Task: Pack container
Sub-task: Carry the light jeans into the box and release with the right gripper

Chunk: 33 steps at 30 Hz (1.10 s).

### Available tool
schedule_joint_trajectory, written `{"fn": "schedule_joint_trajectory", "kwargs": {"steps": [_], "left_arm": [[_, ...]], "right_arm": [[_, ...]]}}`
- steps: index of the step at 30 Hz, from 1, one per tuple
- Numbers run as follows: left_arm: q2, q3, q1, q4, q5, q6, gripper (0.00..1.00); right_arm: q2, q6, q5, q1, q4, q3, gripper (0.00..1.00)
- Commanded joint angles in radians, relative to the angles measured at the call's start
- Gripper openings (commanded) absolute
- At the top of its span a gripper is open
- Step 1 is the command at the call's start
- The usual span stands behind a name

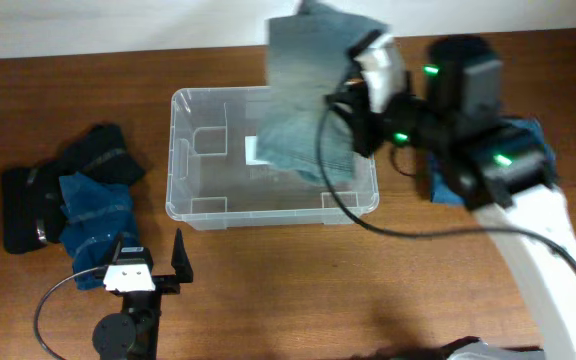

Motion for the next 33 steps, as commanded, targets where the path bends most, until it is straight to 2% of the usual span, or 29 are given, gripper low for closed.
{"fn": "schedule_joint_trajectory", "kwargs": {"steps": [1, 6, 15, 20, 28, 33], "left_arm": [[-0.010, -0.005, -0.004, -0.004, -0.003, 0.019, 0.99], [-0.010, -0.005, -0.004, -0.004, -0.003, 0.019, 0.99], [-0.010, -0.005, -0.004, -0.004, -0.003, 0.019, 1.00], [-0.010, -0.005, -0.004, -0.004, -0.003, 0.019, 0.99], [-0.010, -0.005, -0.004, -0.004, -0.003, 0.019, 1.00], [-0.010, -0.005, -0.004, -0.004, -0.003, 0.019, 0.99]], "right_arm": [[0.087, -0.006, -0.005, 0.032, 0.038, 0.037, 0.04], [0.211, 0.040, -0.015, 0.043, 0.015, 0.037, 0.04], [0.286, 0.041, -0.016, 0.043, -0.092, 0.035, 0.04], [0.286, 0.140, -0.012, 0.043, -0.127, 0.035, 0.04], [0.286, 0.394, 0.042, 0.044, -0.137, 0.035, 0.04], [0.288, 0.401, 0.099, 0.057, -0.172, 0.034, 0.04]]}}
